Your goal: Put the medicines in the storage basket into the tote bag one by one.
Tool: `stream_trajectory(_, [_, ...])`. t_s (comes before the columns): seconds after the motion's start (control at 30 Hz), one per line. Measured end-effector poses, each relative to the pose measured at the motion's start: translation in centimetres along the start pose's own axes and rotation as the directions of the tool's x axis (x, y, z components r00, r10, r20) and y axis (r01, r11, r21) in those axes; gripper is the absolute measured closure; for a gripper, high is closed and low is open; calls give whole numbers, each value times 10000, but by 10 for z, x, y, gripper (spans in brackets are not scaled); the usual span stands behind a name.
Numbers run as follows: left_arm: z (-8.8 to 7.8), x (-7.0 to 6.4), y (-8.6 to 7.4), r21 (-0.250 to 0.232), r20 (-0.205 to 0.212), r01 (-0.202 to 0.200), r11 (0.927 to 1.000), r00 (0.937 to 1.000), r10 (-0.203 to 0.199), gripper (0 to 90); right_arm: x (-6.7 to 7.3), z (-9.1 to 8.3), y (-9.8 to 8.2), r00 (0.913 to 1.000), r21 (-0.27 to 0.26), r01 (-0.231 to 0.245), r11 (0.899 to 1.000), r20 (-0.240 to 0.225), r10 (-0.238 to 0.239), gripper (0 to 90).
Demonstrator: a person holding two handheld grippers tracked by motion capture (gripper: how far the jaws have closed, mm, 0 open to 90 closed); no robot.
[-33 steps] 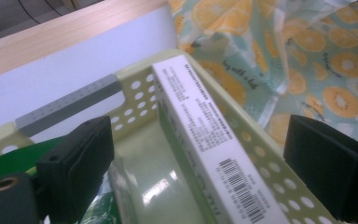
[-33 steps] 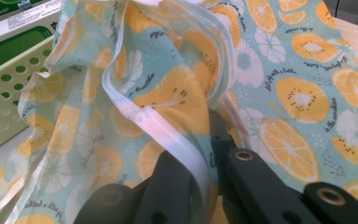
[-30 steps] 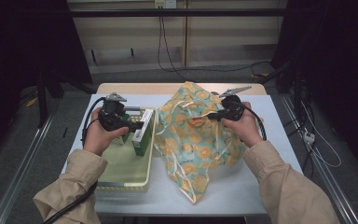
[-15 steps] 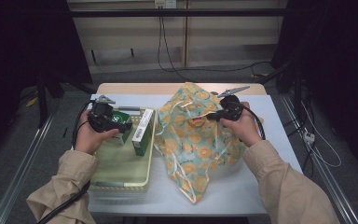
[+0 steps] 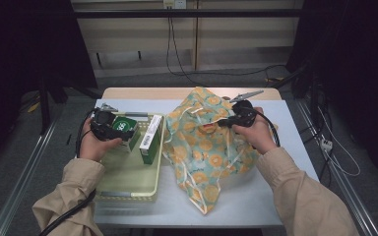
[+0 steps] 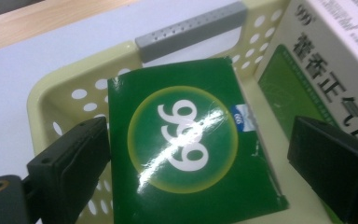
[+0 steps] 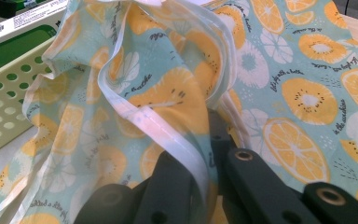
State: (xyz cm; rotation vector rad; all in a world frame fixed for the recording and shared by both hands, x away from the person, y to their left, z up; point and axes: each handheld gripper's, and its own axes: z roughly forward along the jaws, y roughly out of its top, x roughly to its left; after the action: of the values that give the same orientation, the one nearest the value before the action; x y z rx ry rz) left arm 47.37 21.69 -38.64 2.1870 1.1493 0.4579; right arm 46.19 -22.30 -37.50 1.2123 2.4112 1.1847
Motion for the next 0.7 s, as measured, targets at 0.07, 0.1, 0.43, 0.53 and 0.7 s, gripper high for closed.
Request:
stream_trajectory(0.07, [2,-1,0,98,-127,-56,9999,9999,57,55,0,0,0,10000,-13,12,10000,-7,-12,895])
stream_trajectory(0.1, [4,-2,0,171,-173,-92,9998,9998,95,51,0,-1,0,10000,-7,31,10000,-4,-31,895])
stream_trajectory(0.43, [18,-8,-5,937,-325,14,9956,9995,16,93,0,-2,-1,10000,-7,79,10000,-44,-79,895])
stream_trajectory(0.53, [15,-9,-4,958,-415,224,9951,9990,-185,137,-1,-3,-1,10000,-43,53,10000,-11,-53,895])
stream_trajectory(0.7, [8,-12,0,836,-198,565,9949,9983,-550,159,-2,-3,-1,10000,-39,31,10000,-2,-31,895])
